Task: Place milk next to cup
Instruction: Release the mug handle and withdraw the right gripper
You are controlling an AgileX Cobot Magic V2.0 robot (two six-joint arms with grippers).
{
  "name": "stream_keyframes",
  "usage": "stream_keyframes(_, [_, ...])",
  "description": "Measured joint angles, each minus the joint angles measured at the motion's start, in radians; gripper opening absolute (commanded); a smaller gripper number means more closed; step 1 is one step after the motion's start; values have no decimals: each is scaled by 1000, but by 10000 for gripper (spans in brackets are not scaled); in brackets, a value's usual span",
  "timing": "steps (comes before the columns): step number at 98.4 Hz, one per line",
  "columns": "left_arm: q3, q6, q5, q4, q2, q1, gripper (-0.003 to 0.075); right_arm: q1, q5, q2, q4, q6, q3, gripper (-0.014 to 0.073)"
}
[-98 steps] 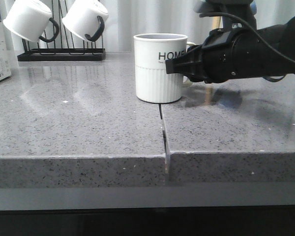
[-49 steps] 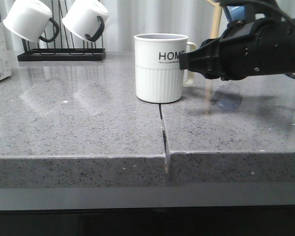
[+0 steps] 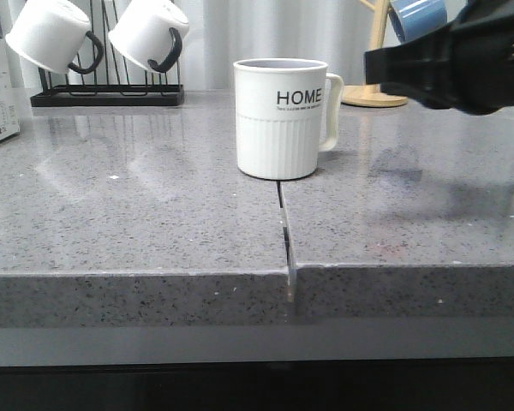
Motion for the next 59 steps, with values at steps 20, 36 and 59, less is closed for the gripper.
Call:
stream_keyframes(20, [0, 0, 0, 0, 0, 0, -21, 0, 159, -154, 0, 0, 38, -68])
stream_keyframes(36, [0, 0, 0, 0, 0, 0, -21, 0, 304, -290, 0, 0, 54, -68])
stream_keyframes(59, [0, 0, 0, 0, 0, 0, -21, 0, 416, -516, 0, 0, 114, -68])
